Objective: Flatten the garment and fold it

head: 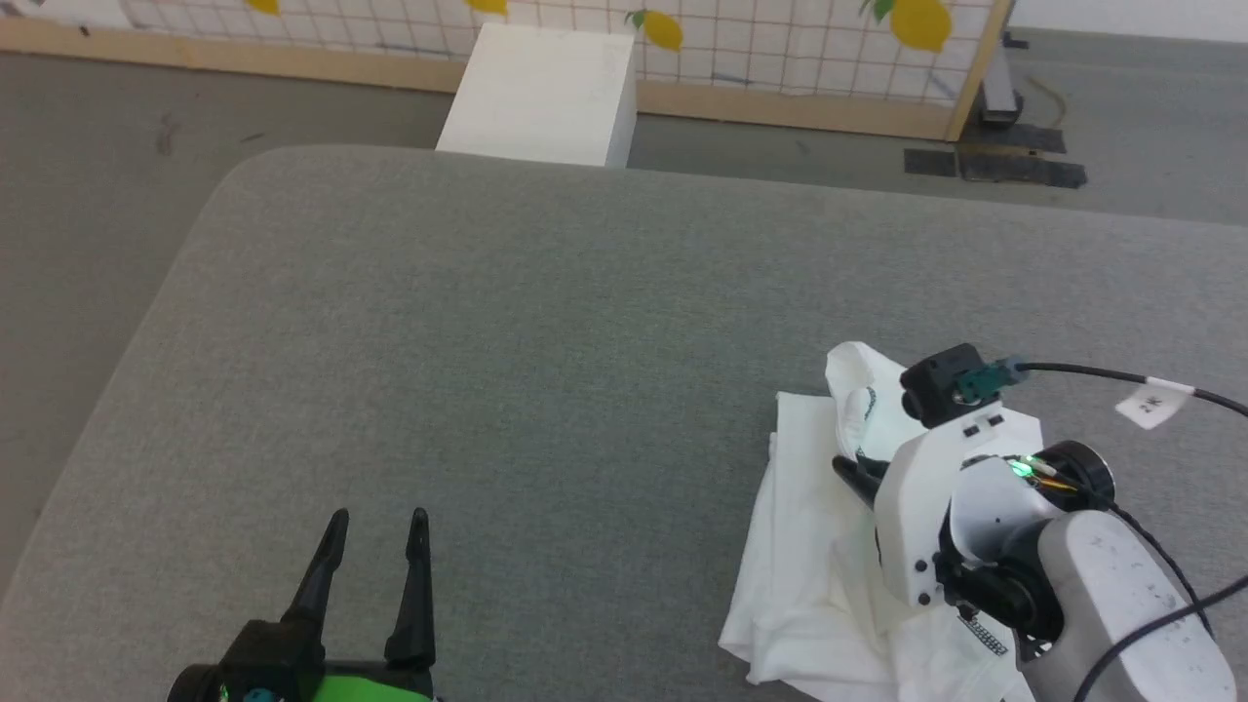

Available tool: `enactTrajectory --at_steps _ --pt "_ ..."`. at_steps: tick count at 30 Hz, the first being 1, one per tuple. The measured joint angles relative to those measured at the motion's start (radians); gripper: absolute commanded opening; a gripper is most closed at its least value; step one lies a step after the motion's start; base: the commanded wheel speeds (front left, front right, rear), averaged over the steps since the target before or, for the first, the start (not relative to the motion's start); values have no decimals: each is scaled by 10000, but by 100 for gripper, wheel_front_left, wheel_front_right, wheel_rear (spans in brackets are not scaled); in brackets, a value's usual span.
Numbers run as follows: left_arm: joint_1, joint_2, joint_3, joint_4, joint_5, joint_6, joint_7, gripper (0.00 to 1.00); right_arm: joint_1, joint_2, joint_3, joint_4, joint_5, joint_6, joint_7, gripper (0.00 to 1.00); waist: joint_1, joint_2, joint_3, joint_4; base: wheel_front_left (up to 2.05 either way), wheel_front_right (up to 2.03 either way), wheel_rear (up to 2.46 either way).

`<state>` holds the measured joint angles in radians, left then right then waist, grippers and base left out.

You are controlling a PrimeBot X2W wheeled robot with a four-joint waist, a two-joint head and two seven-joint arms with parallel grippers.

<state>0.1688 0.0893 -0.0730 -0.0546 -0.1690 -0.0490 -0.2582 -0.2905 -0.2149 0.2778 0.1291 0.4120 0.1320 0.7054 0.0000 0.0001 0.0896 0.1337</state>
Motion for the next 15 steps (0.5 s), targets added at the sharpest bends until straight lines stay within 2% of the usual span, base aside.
enactTrajectory --at_steps 15 --pt "-539 -240 -368 328 -86 -27 0 100 -626 368 571 2174 -594 0 349 0 0 0 512 800 0 0 0"
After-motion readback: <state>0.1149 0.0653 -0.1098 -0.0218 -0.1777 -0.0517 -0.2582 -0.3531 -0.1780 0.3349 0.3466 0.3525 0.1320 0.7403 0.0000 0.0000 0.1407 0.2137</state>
